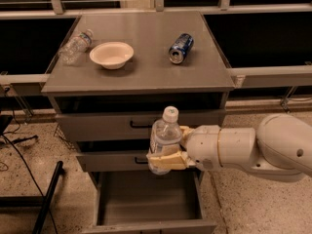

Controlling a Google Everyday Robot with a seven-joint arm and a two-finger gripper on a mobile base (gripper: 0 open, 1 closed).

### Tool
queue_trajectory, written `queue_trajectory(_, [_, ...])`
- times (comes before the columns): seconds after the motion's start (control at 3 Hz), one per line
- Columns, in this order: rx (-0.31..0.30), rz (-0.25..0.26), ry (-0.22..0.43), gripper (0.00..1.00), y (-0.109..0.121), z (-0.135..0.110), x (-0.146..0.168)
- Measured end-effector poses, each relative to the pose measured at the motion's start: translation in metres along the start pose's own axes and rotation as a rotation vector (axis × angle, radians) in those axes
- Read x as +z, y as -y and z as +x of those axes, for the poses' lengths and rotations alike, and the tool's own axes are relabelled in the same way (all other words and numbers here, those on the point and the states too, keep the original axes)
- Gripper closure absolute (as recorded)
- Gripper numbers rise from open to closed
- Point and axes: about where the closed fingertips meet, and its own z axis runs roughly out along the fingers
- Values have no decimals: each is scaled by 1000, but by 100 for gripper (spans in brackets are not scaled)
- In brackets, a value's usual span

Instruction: Place blue plastic bottle into bottom drawer

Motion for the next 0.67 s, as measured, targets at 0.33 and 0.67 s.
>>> queue_trajectory(0.33, [-67,-8,-10,100,18,26,14])
queue_trajectory(0.67, [-129,-15,-1,100,36,48,29])
